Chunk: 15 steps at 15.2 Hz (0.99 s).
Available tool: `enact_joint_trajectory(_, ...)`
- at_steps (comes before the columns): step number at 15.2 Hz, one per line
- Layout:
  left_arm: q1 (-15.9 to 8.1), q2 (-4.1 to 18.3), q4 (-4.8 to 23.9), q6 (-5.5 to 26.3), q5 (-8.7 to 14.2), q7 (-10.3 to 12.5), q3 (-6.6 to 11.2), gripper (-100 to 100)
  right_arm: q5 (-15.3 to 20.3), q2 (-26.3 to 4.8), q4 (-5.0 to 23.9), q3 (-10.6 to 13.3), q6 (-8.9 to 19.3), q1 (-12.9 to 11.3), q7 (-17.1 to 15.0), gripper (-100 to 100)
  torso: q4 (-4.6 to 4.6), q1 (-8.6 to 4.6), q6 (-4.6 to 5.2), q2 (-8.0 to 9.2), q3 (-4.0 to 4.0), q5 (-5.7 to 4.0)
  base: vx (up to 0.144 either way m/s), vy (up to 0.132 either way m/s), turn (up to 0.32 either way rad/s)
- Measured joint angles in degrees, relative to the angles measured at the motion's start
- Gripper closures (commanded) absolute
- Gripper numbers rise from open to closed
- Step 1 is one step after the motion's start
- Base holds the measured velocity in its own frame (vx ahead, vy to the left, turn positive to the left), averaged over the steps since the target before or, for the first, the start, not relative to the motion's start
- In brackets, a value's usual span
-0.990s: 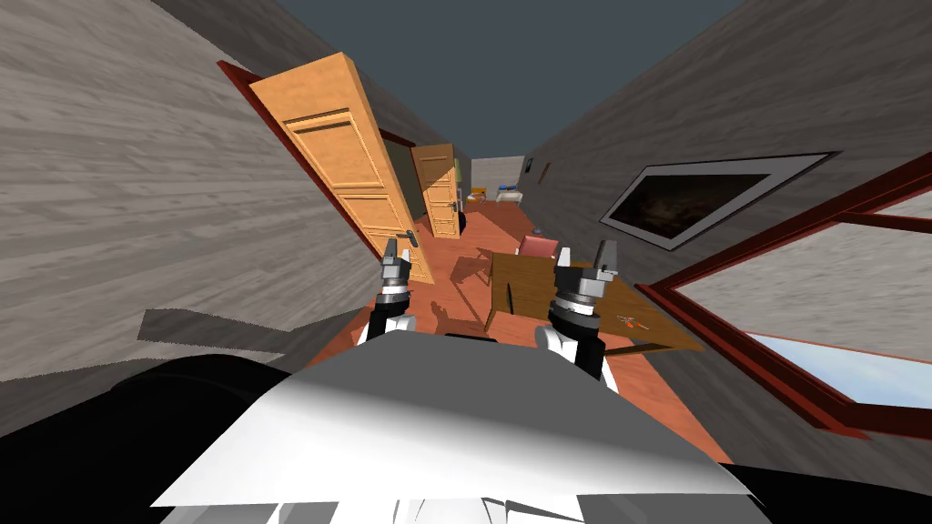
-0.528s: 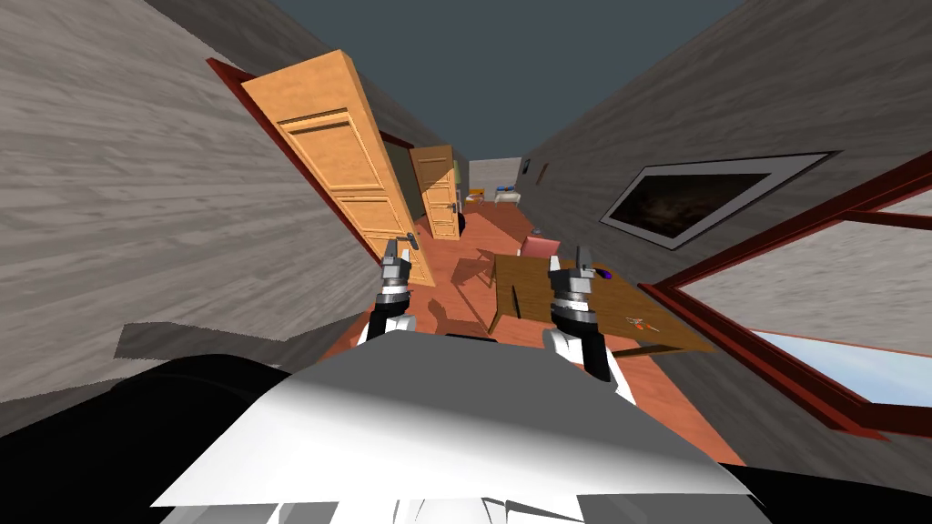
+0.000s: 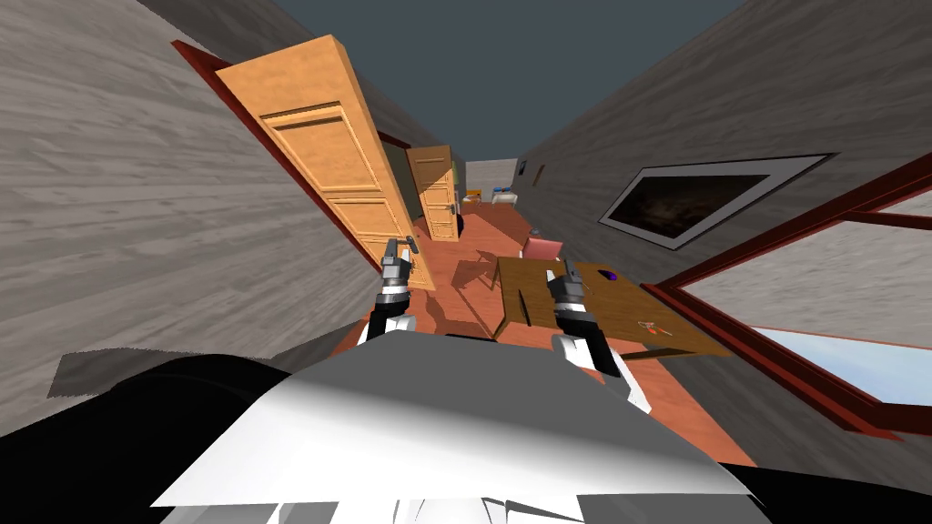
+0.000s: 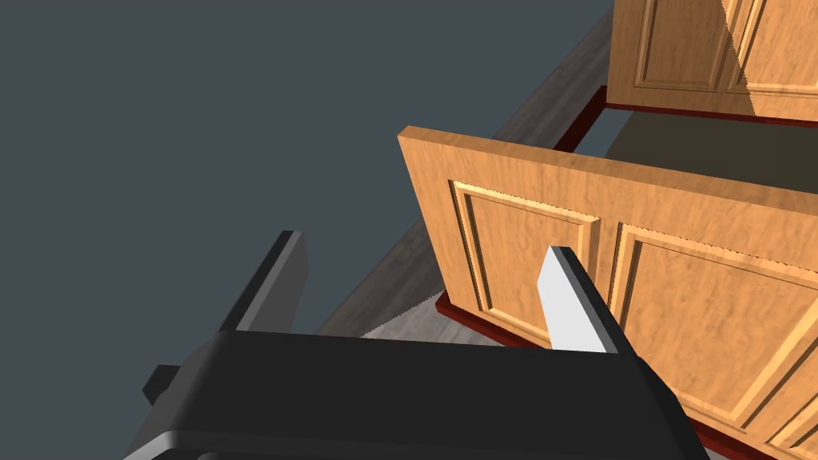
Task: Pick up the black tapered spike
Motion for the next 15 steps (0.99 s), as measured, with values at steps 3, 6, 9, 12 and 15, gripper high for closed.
enact_joint_trajectory(3, 0.00, 0.00, 0.00, 0.00, 0.00, 0.00, 0.00, 0, -1.30, -1.22, 1.45, -1.07, 4.41, 0.54, -1.35, -100, -0.02, 0.00, -0.02, -0.09, -0.05, 0.00, 0.134, 0.104, -0.074)
enact_joint_trajectory(6, -0.01, 0.00, 0.00, 0.00, 0.00, 0.00, 0.00, 0, -2.51, -2.37, 4.18, -2.10, 7.99, 0.17, -2.69, -100, 0.03, -0.12, -0.03, 0.13, 0.07, -0.02, 0.066, 0.086, -0.069)
enact_joint_trajectory(9, 0.00, 0.00, 0.00, 0.00, 0.00, 0.00, 0.00, 0, -3.71, -3.13, 7.30, -3.01, 11.48, -0.01, -3.92, -100, -0.02, -0.02, -0.01, -0.11, -0.06, -0.01, 0.152, 0.100, -0.038)
enact_joint_trajectory(12, 0.00, 0.01, 0.00, 0.00, 0.00, 0.00, 0.01, 0, -5.25, -4.58, 8.79, -4.41, 15.06, 0.46, -5.50, -100, -0.03, -0.19, 0.00, -0.14, -0.08, -0.04, 0.131, 0.059, -0.053)
enact_joint_trajectory(15, 0.00, 0.01, 0.00, 0.00, 0.00, 0.00, 0.01, 0, -6.25, -5.10, 11.26, -5.08, 18.06, 0.58, -6.61, -100, -0.01, -0.26, 0.00, -0.01, -0.01, -0.06, 0.100, 0.048, -0.045)
